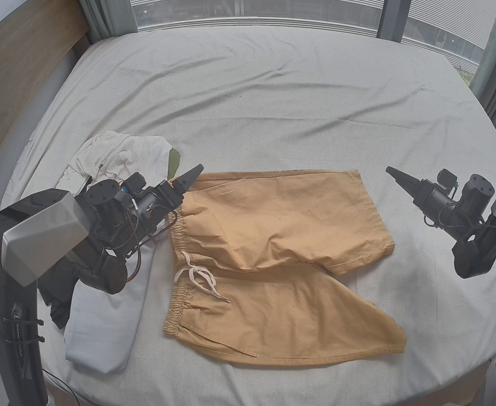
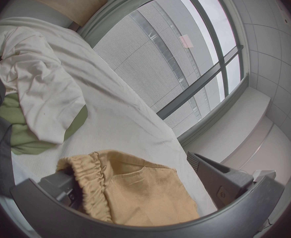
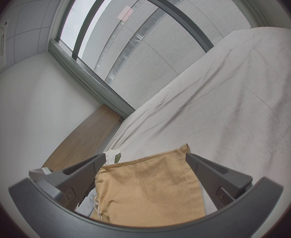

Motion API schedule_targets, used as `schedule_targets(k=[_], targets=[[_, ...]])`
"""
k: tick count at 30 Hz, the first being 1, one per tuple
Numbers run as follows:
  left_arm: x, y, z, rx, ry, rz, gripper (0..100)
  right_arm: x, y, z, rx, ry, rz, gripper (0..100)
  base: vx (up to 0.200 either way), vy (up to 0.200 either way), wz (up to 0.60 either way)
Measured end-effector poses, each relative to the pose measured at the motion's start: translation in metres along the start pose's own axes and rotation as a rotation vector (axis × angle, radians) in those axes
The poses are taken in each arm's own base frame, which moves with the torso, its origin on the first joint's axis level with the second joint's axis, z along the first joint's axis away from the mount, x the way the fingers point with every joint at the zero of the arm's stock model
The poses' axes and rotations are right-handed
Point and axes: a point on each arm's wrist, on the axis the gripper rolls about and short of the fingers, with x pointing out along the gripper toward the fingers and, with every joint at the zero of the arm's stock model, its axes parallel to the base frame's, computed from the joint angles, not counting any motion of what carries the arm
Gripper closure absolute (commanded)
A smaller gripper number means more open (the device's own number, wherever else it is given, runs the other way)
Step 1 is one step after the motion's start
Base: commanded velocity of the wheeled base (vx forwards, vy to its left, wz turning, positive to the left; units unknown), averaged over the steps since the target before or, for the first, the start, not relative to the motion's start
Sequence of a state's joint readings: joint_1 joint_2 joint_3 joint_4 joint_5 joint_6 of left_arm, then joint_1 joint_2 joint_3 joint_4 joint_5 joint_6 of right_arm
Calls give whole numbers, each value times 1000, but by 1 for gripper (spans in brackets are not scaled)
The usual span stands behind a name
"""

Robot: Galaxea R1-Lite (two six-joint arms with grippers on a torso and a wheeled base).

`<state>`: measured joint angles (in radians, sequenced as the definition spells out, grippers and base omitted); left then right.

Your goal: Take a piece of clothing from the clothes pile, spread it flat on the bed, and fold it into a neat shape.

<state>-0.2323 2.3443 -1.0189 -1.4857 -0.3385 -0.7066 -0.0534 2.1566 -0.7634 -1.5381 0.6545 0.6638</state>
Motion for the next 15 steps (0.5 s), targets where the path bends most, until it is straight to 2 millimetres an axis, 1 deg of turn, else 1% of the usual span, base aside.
schedule_targets(k=[6, 9, 15], targets=[[-19, -3, -4, -18, 48, 41, 0, -22, 7, -18, 10, 69, -44, 0, 0, 0, 0], [-35, -6, -1, -25, 79, 58, 0, -34, 14, -29, -5, 111, -60, 0, 0, 0, 0], [-69, -7, 7, -25, 120, 84, 0, -50, 26, -37, -44, 155, -66, 0, 0, 0, 0]])
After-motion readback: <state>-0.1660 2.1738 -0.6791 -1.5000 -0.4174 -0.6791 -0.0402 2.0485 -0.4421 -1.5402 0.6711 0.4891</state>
